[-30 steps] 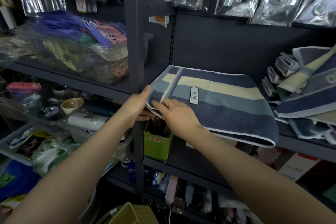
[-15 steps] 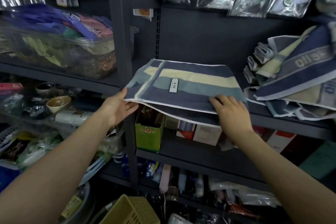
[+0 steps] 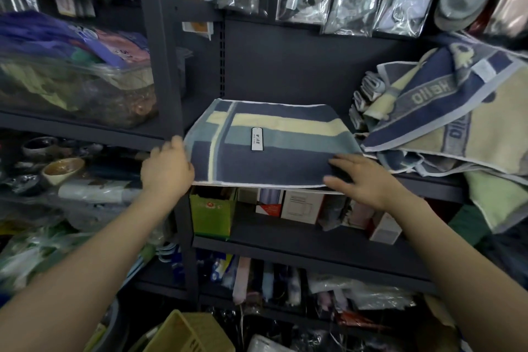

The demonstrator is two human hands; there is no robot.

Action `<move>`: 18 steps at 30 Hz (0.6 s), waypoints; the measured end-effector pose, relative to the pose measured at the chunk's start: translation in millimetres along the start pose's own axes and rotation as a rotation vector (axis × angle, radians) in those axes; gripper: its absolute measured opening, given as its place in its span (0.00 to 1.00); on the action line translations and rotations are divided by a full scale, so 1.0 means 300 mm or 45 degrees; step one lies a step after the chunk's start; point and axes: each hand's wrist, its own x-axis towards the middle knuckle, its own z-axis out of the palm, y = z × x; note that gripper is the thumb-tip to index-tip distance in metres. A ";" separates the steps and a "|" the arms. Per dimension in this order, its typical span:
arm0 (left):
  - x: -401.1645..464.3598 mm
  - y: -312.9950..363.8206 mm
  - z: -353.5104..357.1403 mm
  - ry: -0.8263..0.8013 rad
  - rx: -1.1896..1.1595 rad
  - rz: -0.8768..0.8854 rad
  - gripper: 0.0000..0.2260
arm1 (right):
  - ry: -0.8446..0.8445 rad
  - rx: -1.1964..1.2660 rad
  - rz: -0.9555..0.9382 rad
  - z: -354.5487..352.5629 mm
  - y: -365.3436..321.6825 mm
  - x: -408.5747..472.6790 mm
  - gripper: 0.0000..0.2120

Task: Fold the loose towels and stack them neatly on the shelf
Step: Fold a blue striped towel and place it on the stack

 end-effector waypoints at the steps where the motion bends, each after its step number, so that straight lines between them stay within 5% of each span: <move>1: 0.005 0.023 -0.004 0.068 0.006 0.096 0.13 | 0.031 0.132 -0.008 -0.009 -0.032 0.015 0.29; 7: 0.121 0.255 0.063 -0.178 -0.383 0.547 0.18 | 0.174 0.287 -0.247 0.023 -0.248 0.216 0.21; 13: 0.218 0.261 0.150 -0.553 0.067 0.280 0.26 | -0.141 0.068 -0.353 0.117 -0.220 0.394 0.24; 18: 0.228 0.241 0.147 -0.573 0.118 0.266 0.32 | -0.280 0.077 -0.174 0.113 -0.030 0.410 0.27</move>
